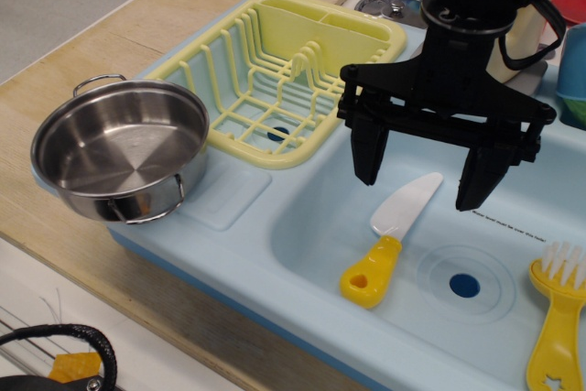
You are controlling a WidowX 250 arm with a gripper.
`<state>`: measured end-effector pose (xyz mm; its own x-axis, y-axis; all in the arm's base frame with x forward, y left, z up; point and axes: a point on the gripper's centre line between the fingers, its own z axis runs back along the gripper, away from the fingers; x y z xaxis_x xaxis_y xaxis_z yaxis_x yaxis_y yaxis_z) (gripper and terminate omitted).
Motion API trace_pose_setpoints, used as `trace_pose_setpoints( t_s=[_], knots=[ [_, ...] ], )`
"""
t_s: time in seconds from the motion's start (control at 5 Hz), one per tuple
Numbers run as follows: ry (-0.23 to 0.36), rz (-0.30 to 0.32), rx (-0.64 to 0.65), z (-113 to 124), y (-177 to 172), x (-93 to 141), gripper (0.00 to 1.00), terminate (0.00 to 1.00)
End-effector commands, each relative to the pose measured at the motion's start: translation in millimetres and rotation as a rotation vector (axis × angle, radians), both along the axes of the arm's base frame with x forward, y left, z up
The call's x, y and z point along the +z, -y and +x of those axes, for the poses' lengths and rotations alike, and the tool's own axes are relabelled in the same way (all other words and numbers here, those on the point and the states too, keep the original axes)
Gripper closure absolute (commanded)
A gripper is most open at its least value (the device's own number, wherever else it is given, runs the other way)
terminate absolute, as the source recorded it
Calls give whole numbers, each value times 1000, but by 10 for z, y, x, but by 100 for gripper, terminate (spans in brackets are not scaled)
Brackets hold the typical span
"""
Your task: Put knife in pot or pan
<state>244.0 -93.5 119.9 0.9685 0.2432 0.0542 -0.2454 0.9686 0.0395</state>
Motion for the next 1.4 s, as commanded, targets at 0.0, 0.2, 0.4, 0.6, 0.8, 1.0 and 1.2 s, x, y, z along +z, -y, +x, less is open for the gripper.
trace_pose_setpoints(
  t_s=[0.0, 0.2, 0.4, 0.6, 0.8, 1.0, 1.2],
  knots=[
    [0, 0, 0, 0, 0, 0, 0, 0],
    [20, 73, -20, -104, 60, -106, 0, 0],
    [26, 73, -11, -151, 35, -228, 0, 0],
    [33, 53, 5, -185, -1, -306, 0, 0],
    [37, 31, 7, -185, -41, -368, 0, 0],
    [46, 3, 3, -177, -54, -465, 0, 0],
    [42, -15, 13, -172, -57, -514, 0, 0]
  ],
)
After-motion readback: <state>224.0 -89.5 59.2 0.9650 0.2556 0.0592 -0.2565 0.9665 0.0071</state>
